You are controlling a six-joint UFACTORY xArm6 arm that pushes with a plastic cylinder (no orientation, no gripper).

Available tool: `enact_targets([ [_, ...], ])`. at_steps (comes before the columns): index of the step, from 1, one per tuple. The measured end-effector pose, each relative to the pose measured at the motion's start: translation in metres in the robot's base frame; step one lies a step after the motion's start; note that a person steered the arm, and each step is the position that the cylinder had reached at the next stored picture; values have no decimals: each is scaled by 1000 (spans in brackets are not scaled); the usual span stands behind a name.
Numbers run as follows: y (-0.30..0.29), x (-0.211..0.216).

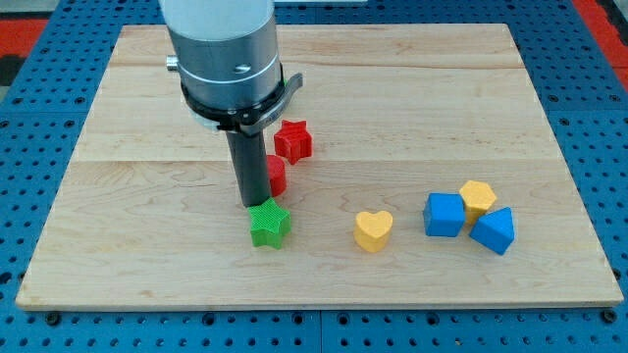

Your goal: Move arm below green star

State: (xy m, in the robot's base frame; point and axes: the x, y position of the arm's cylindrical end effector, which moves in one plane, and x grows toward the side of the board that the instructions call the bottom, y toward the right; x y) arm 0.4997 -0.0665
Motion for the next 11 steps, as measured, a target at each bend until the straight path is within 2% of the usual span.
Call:
enact_targets([
  [1,-51,-1],
  [2,-67,-14],
  [3,-8,-24],
  [4,-3,-24],
  [5,-42,-21],
  [6,-53,3],
  [7,-56,45],
  [8,-22,66],
  [9,6,66],
  [11,-13,48],
])
